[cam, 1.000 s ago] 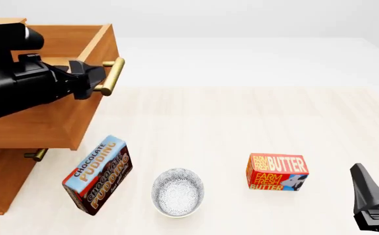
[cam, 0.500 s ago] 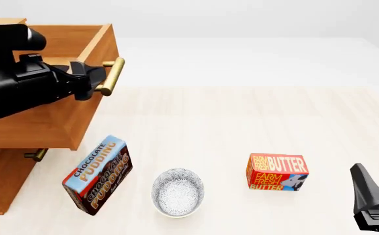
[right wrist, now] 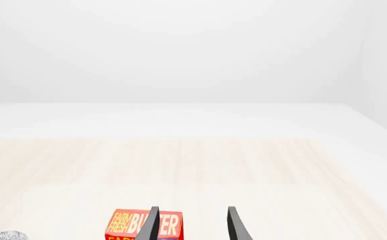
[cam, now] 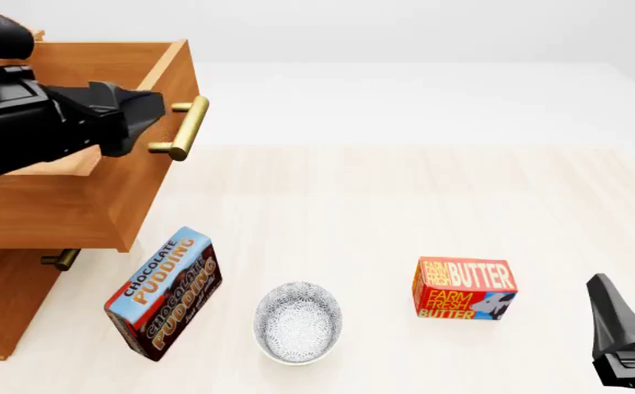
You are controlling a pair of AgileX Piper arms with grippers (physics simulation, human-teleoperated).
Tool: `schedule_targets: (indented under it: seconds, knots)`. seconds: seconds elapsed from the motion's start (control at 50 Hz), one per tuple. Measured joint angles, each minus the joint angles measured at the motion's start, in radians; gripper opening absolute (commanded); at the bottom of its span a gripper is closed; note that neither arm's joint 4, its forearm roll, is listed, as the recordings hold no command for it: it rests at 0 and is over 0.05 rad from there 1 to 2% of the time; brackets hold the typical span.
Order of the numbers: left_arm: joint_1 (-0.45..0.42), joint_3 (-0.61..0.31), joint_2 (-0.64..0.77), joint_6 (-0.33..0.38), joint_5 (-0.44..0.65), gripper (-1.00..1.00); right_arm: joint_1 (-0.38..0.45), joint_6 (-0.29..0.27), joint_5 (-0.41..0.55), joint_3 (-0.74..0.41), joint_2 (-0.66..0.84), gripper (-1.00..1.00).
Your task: Put the bowl in the top drawer of the cabinet.
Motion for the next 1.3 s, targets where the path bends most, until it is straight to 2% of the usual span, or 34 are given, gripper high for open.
schedule_targets:
  seconds: [0.26, 0.54, 1.3]
  knots:
    - [-0.024, -0.049, -0.06, 0.058, 0.033, 1.0, 0.0, 0.0, 0.0, 0.0, 0.0, 1.0]
    - [-0.07, -0.066, -0.106, 0.083, 0.061, 1.0, 0.0, 0.0, 0.0, 0.0, 0.0, 1.0]
    - [-0.259, -0.014, -0.119, 0.053, 0.027, 1.0, 0.0, 0.0, 0.0, 0.0, 0.0, 1.0]
